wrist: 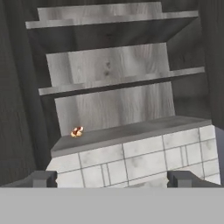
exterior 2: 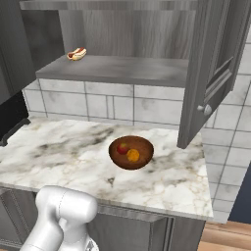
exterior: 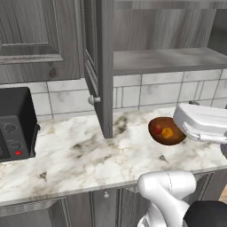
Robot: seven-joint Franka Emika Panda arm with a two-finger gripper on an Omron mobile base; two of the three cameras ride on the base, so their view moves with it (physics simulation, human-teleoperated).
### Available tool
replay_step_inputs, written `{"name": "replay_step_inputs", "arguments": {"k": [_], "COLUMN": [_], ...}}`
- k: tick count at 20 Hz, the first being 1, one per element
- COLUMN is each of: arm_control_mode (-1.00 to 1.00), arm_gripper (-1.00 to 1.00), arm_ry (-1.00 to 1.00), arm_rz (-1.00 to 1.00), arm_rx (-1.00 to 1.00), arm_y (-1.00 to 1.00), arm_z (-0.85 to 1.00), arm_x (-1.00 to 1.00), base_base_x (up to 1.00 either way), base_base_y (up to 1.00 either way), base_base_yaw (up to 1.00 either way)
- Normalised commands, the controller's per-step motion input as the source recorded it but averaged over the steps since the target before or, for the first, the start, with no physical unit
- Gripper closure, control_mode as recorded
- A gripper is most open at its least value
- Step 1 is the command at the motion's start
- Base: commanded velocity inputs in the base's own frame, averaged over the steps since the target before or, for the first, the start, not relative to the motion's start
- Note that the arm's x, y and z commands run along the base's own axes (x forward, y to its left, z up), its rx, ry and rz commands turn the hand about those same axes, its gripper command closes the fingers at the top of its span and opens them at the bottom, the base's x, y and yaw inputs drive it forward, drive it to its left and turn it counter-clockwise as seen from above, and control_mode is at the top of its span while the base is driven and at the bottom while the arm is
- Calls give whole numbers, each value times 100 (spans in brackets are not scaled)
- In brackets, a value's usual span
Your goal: Open the cabinet. Pick the mango and orange from the cabinet and place them into the bowl. Then close the cabinet.
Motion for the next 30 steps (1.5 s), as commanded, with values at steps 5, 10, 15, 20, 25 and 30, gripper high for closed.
{"name": "replay_step_inputs", "arguments": {"k": [5,10,15,20,25,30], "arm_control_mode": [-100,-100,-100,-100,-100,-100], "arm_gripper": [-100,-100,-100,-100,-100,-100], "arm_ry": [-3,-4,-4,-5,-2,-6], "arm_rz": [0,0,0,-3,-6,-7], "arm_rx": [-3,0,0,0,-2,-6], "arm_y": [52,49,60,46,25,19], "arm_z": [0,0,-8,-14,-50,-42], "arm_x": [-12,11,4,38,69,57], "base_base_x": [0,0,0,0,0,0], "base_base_y": [0,0,0,0,0,0], "base_base_yaw": [0,0,0,0,0,0]}}
